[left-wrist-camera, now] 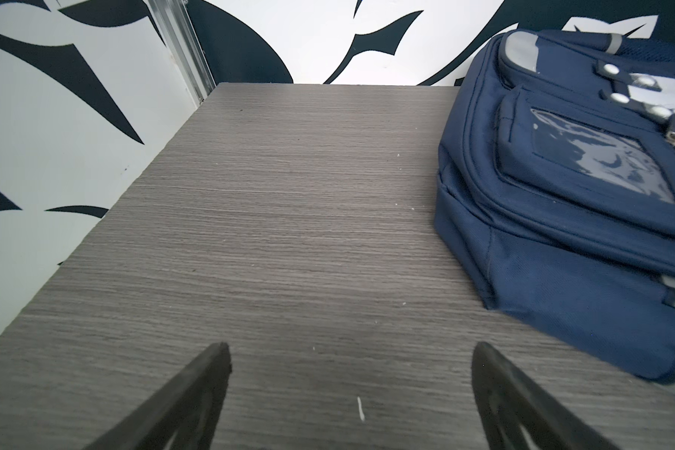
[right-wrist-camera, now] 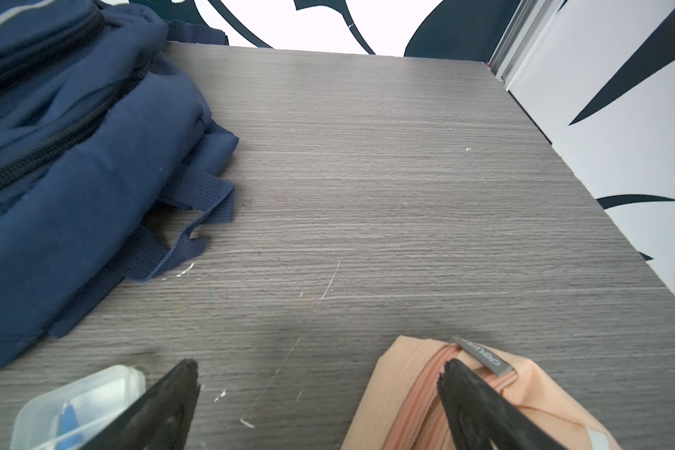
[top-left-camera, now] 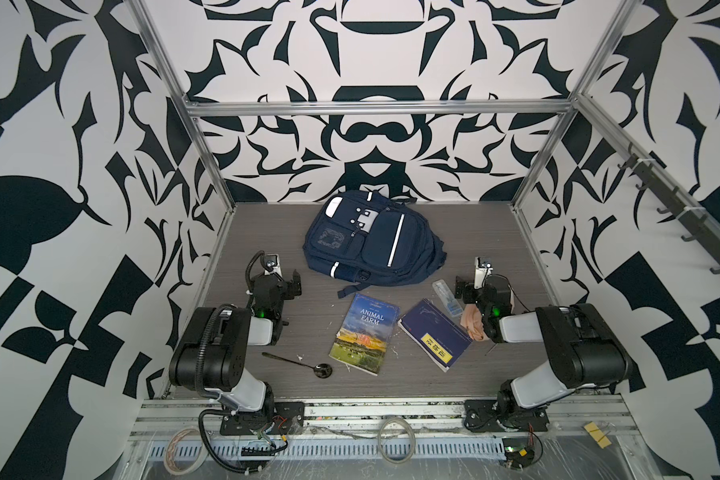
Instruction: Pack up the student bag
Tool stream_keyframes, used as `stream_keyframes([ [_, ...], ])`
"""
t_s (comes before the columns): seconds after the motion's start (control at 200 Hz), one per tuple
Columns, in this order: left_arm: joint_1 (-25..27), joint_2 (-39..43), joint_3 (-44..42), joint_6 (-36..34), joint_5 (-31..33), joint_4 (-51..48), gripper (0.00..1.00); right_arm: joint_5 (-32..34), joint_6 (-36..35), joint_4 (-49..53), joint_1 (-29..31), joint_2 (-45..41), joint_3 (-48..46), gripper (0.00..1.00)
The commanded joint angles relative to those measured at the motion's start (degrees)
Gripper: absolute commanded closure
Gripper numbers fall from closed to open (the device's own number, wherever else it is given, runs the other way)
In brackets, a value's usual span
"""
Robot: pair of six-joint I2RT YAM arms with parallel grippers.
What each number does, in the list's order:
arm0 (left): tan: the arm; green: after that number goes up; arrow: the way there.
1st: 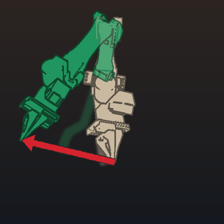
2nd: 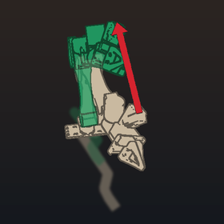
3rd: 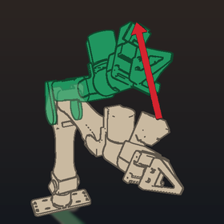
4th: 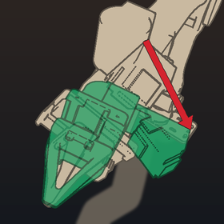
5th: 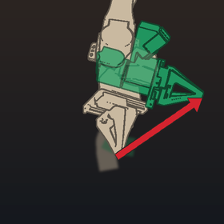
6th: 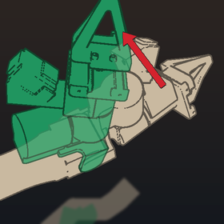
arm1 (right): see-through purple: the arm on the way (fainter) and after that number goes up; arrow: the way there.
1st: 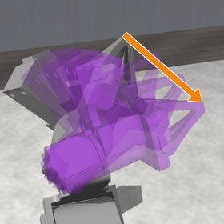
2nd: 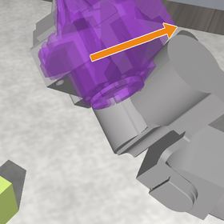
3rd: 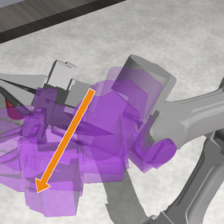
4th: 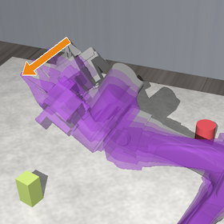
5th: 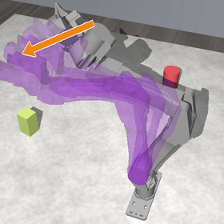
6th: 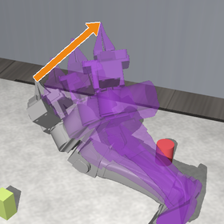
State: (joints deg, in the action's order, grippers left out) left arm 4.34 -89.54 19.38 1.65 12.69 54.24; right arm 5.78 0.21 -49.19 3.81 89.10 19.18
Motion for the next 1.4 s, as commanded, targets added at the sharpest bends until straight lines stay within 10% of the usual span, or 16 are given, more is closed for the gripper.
stream_keyframes([
  [0.0, -0.1, -0.1, 0.7, 0.1, 0.4, 1.3, 0.01, -0.2, 0.0, -2.2, -0.2, -0.2, 1.3, 0.0],
  [1.0, -0.2, 0.8, 1.3, -0.3, 0.7, -0.1, 0.01, 1.5, 0.8, 0.4, -0.1, -1.9, 2.3, 0.0],
  [1.395, 8.5, 17.8, 28.8, 9.3, -0.2, -66.6, 0.01, 9.3, 12.5, 46.7, 1.9, -18.6, 19.0, 0.0],
])
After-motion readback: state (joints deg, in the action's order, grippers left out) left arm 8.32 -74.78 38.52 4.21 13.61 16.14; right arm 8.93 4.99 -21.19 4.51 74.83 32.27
